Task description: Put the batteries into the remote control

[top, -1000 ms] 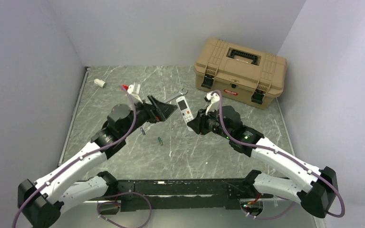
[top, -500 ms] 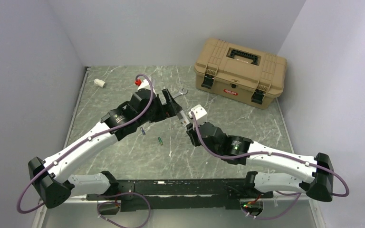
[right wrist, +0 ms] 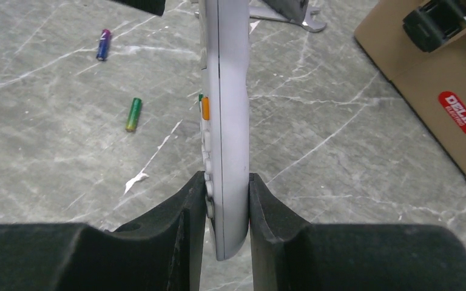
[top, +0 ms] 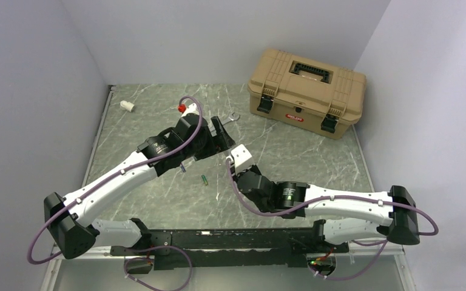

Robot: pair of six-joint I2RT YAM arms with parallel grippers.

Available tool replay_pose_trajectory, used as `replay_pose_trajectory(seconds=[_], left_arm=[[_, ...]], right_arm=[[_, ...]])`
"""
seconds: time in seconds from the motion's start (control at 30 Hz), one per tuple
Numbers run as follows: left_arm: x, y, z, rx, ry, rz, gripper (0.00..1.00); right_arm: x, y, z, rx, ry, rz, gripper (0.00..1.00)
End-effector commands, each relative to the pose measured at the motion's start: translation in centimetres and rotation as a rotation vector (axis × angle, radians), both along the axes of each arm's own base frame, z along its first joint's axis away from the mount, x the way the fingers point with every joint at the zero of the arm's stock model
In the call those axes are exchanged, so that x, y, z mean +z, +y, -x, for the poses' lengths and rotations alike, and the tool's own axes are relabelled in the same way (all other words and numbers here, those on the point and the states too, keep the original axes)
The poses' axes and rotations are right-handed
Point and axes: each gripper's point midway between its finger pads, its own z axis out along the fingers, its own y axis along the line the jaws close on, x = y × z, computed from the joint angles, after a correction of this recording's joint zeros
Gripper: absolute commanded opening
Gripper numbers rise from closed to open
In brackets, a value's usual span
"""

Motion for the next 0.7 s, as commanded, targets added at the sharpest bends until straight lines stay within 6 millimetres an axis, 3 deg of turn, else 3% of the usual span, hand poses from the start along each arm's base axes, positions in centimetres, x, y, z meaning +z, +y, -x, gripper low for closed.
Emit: replay_pose_trajectory(seconds=[0.0,0.2,0.33,0.53,0.67], left_arm=[[1.7,-1.5,0.3,-0.037,-0.003,0.071,0.87],[1.4,-1.7,0.4,-0.043,-0.003,0.092,0.57],[1.5,-1.5,0.4,-0.035,-0.009,0.088,0.46],[0.7,-1.5,0.3,-0.032,0.005,0.075,0.44],[0.2,-2.1,0.2,-0.044,0.02,0.083,0.55]], right_arm=[[3.6,0.4,-1.3,-0.093,-0.096,-0.056,0.0],[3.3,1.1,-1.7,-0.128,-0.135,-0.005,0.0],[3.2,1.4,-1.7,-0.136,-0.149,0.006,0.0],[3.7,1.7,-1.3,-0.121,-0.162,-0.009,0.0],[4.0,2.3,-0.8,-0.094,-0.17,-0.005,0.0]])
